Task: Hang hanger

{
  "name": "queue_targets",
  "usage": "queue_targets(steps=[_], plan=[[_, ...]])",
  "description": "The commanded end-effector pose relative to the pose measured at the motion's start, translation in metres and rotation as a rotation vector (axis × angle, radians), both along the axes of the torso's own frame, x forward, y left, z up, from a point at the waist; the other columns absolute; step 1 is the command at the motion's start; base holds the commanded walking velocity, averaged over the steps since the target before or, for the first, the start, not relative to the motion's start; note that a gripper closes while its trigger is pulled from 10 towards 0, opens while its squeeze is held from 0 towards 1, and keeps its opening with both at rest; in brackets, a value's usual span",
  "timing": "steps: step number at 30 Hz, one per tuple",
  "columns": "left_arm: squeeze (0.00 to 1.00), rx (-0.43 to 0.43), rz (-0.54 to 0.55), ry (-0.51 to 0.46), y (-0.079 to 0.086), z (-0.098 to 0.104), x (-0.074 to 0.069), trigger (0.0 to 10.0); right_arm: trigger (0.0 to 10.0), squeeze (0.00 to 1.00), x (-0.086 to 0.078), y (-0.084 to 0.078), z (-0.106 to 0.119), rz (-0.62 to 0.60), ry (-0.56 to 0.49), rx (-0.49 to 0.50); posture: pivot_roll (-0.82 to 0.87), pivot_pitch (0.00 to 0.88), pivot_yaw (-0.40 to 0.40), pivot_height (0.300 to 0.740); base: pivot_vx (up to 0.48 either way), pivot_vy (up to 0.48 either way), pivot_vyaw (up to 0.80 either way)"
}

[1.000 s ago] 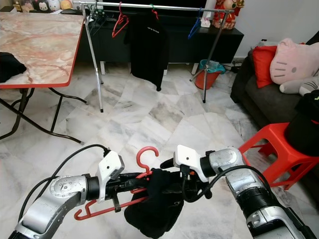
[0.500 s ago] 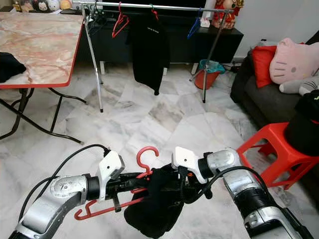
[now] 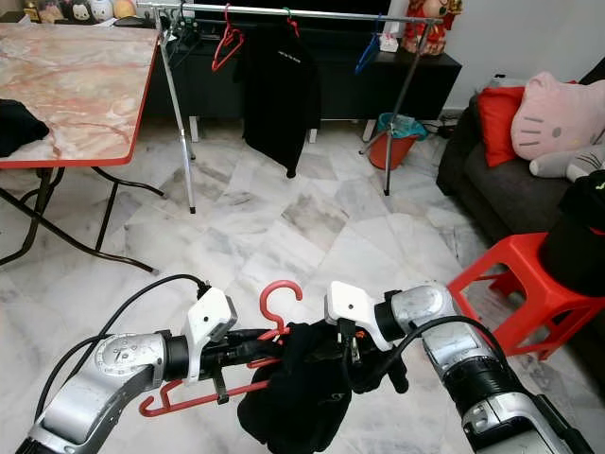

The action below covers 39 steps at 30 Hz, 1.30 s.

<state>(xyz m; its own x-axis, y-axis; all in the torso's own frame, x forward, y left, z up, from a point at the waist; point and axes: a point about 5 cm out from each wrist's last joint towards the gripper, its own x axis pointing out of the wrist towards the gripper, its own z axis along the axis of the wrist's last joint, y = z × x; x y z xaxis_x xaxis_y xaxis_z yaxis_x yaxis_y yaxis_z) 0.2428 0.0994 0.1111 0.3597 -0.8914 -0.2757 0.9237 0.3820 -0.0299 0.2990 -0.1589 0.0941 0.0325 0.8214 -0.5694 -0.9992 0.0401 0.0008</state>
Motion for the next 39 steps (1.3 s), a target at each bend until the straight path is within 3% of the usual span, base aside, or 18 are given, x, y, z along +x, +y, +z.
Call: queue_targets(steps=[1,16,17,18,19,25,34,39], plan=[[0.0,-0.053,-0.052,-0.062,-0.013,0.014,-0.001,10.0,0.0,0.0,0.0,0.001,0.001,-0.01,-0.005,0.016,0.1,0.05,-0.15,0.74,0.0,0.0,0.0],[0.0,-0.032,-0.067,-0.075,-0.014,0.013,-0.001,10.0,0.0,0.0,0.0,0.003,0.001,-0.002,-0.007,0.013,0.1,0.04,-0.149,0.74,0.0,0.0,0.0],[0.78,-0.027,-0.069,-0.082,-0.013,0.012,-0.001,10.0,0.0,0.0,0.0,0.003,0.001,0.0,-0.007,0.012,0.1,0.04,-0.149,0.74,0.0,0.0,0.0],[0.78,-0.027,-0.069,-0.082,-0.013,0.012,-0.001,10.0,0.0,0.0,0.0,0.003,0.001,0.0,-0.007,0.012,0.1,0.04,-0.149,0.74,0.0,0.0,0.0],[1.0,-0.023,-0.07,-0.087,-0.013,0.012,-0.001,10.0,0.0,0.0,0.0,0.004,0.001,0.001,-0.007,0.012,0.1,0.04,-0.149,0.74,0.0,0.0,0.0],[1.0,-0.016,-0.075,-0.088,-0.01,0.011,-0.002,10.0,0.0,0.0,-0.001,0.005,-0.003,0.013,-0.005,-0.006,0.1,0.03,-0.146,0.74,0.0,0.0,0.0],[1.0,0.044,0.004,-0.066,0.022,0.005,-0.004,10.0,0.0,0.0,0.001,-0.003,-0.004,0.003,-0.02,-0.07,0.1,0.03,-0.146,0.74,0.0,0.0,0.0],[1.0,0.045,0.009,-0.058,0.028,0.006,-0.004,10.0,0.0,0.0,0.003,-0.007,-0.006,-0.009,-0.027,-0.096,0.1,0.03,-0.146,0.74,0.0,0.0,0.0]])
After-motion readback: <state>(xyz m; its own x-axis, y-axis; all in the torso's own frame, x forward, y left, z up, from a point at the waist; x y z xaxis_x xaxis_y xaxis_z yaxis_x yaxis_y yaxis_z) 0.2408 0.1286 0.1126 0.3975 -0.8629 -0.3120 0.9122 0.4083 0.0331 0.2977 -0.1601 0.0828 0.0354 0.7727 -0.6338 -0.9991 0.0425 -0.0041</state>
